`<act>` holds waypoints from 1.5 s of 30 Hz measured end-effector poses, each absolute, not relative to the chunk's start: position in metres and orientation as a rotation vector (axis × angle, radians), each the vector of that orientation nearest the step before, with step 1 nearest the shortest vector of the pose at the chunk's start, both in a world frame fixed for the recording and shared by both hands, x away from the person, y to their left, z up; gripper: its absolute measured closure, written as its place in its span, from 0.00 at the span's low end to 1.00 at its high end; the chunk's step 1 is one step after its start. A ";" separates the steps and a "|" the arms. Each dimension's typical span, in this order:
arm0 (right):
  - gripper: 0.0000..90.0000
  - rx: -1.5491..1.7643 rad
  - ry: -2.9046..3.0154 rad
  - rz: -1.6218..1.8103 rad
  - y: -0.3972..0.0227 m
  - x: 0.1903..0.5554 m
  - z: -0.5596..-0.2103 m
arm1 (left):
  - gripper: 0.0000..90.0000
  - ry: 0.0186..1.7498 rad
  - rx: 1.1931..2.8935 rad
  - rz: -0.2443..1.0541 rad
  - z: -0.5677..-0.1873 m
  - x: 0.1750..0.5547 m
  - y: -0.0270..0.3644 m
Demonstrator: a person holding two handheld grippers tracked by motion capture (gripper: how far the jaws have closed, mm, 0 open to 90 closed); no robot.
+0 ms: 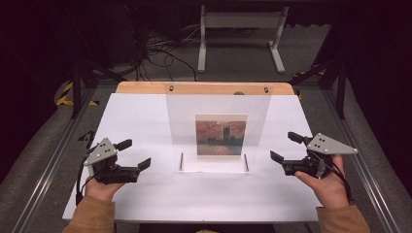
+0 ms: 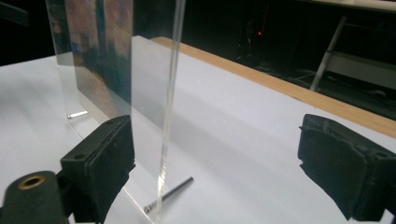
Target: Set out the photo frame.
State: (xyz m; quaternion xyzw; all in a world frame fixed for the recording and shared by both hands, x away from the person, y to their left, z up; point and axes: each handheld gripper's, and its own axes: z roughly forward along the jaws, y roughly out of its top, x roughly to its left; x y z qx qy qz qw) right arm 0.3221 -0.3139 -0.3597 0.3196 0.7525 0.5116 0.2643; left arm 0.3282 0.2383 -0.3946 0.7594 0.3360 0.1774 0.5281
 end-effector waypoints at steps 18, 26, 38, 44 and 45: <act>0.07 0.949 2.033 1.361 -0.350 0.323 -0.411 | 0.05 0.807 1.771 0.412 -0.444 0.330 0.256; 0.07 0.980 2.023 1.348 -0.362 0.326 -0.436 | 0.05 0.787 1.860 0.444 -0.456 0.333 0.247; 0.08 0.997 2.086 1.289 -0.360 0.324 -0.451 | 0.05 0.851 1.912 0.434 -0.465 0.338 0.243; 0.08 0.991 2.140 1.213 -0.353 0.326 -0.453 | 0.06 0.877 1.928 0.430 -0.467 0.340 0.242; 0.08 0.991 2.152 1.193 -0.352 0.327 -0.453 | 0.06 0.871 1.932 0.434 -0.467 0.340 0.242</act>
